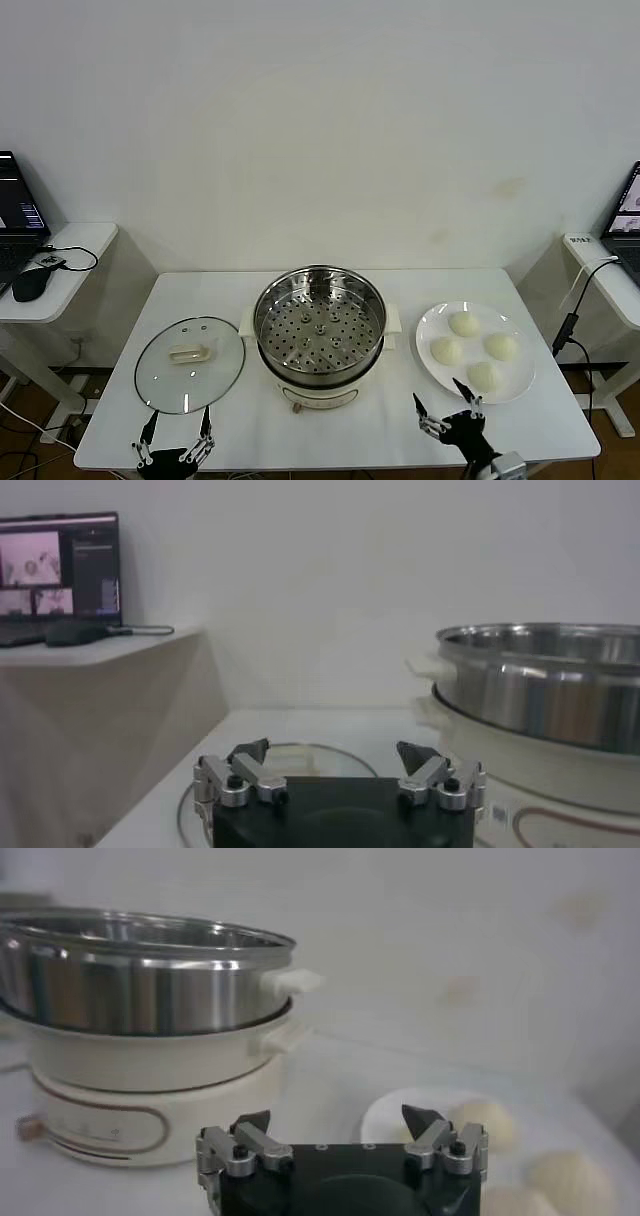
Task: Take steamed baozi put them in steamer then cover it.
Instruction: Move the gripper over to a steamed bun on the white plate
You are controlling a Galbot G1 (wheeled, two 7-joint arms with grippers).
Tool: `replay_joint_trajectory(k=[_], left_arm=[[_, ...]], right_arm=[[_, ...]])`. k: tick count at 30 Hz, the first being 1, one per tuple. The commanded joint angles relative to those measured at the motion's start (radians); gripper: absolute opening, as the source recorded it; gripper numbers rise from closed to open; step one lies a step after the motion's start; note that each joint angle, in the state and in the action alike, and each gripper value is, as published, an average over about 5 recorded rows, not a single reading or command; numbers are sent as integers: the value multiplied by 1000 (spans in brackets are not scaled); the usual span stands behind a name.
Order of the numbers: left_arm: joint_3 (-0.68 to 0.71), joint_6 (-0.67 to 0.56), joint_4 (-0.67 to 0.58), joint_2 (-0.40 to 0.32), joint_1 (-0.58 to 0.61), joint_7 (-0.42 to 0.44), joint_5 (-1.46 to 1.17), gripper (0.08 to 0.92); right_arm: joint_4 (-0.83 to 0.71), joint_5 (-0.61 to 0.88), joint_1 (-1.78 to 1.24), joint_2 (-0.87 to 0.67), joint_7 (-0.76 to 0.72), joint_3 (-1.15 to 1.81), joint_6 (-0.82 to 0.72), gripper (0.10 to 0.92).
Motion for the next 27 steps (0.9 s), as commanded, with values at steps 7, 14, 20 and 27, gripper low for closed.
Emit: replay_joint_trajectory(k=[7, 14, 20, 27], left_arm=[[-15, 156, -69, 16, -1, 17, 15, 823], [-43, 166, -66, 21, -12, 20, 16, 823], [-55, 183, -64, 27, -19, 22, 14, 823], [-60, 203, -65, 25, -33, 20, 9, 823]], right_arm=[[-140, -289, 251, -262, -121, 55, -48, 823], [-318, -396, 515, -468, -355, -35, -26, 823], [-456, -396, 803, -631, -596, -259, 22, 823], [-672, -405, 1211, -634, -770, -687, 79, 823]])
